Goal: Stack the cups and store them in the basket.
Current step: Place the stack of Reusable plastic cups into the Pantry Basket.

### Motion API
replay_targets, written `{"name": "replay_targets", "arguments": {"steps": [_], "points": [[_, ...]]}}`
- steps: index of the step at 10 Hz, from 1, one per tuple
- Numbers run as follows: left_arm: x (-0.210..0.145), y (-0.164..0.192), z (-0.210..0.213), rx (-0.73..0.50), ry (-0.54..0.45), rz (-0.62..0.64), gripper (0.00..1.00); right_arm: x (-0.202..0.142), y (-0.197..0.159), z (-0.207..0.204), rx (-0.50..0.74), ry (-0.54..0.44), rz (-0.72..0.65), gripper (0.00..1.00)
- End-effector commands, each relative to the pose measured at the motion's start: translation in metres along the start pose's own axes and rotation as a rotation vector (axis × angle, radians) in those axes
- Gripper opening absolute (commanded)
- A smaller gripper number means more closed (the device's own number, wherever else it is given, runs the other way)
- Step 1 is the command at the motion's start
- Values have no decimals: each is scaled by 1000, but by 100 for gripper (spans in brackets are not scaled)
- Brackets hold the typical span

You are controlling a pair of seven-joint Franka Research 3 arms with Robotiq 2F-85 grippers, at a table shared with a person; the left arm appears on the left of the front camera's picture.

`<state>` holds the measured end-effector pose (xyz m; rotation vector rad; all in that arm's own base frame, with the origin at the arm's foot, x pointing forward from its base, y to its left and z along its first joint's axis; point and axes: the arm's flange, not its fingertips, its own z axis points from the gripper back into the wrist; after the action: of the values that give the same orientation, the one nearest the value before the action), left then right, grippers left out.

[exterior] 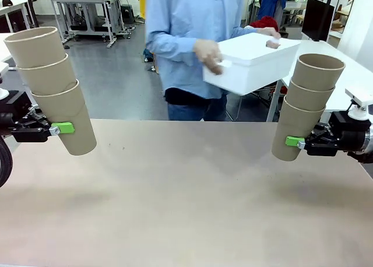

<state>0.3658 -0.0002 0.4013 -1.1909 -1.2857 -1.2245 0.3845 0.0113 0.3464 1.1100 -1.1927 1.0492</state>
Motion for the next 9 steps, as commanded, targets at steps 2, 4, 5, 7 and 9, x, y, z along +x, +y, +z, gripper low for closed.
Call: {"name": "replay_targets", "arguments": {"steps": [2, 4, 5, 7, 9], "points": [[4, -3, 2, -5, -6, -7, 85, 3, 0, 0, -2, -2, 13, 84], [4, -3, 2, -5, -6, -7, 85, 3, 0, 0, -2, -2, 13, 84], [4, -3, 2, -5, -6, -7, 85, 3, 0, 0, -2, -2, 13, 84], [4, -3, 2, -5, -6, -7, 85, 3, 0, 0, -2, -2, 13, 84], [4, -3, 2, -5, -6, -7, 85, 3, 0, 0, -2, -2, 13, 84]]}}
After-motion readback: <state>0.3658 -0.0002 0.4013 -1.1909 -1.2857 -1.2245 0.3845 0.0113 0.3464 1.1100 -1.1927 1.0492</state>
